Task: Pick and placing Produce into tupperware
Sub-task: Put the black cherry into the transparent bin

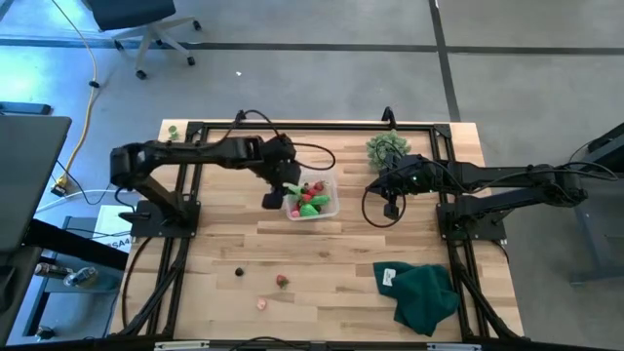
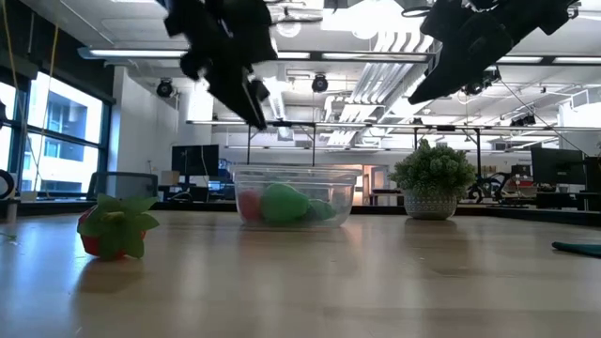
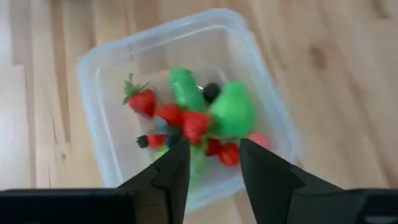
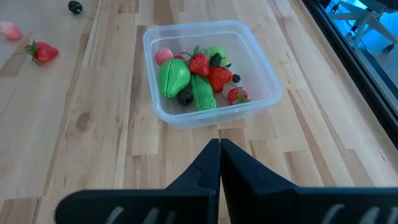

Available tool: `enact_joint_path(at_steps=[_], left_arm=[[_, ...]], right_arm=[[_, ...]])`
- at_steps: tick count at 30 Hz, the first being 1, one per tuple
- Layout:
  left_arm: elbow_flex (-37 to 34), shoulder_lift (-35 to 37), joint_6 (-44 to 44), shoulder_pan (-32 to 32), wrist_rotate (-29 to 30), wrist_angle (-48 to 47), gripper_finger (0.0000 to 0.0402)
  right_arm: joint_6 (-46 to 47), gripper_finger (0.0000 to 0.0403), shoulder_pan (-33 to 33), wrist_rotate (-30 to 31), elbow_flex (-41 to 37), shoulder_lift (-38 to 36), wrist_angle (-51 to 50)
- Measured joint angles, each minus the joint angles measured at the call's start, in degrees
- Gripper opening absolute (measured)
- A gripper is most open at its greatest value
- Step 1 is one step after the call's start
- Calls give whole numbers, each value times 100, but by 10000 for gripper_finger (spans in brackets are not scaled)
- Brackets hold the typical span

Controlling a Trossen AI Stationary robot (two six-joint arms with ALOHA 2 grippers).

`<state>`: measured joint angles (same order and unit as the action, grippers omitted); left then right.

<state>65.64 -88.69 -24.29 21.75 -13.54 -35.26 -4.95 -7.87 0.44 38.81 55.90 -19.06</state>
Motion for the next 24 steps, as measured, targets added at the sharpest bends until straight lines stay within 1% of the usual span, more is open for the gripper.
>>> enact_joint_path(at_steps=[3, 7, 10, 13, 15, 18, 21, 24], left_arm=[[263, 285, -81, -250, 2, -591, 114], [305, 796, -100, -835, 74, -1166, 96], [302, 1129, 73, -1417, 503, -1777, 85], [274, 1348, 694, -2071, 1053, -2314, 75], [123, 1455, 1127, -2508, 1267, -2384, 70], [-256, 1593, 1750, -3073, 1352, -2323, 64], [-737, 1741, 2372, -3586, 1431, -2219, 63], [-1268, 2015, 3013, -4017, 1614, -1921, 66]], right_arm=[[0, 2, -1, 0, 0, 0, 1], [-2, 2, -1, 1, 0, 0, 1], [-1, 2, -1, -1, 0, 0, 1], [0, 2, 1, -1, 0, 0, 5], [0, 2, -1, 0, 0, 0, 2], [-1, 2, -1, 1, 0, 0, 2], [0, 2, 0, -1, 0, 0, 1], [-2, 2, -1, -1, 0, 0, 3]])
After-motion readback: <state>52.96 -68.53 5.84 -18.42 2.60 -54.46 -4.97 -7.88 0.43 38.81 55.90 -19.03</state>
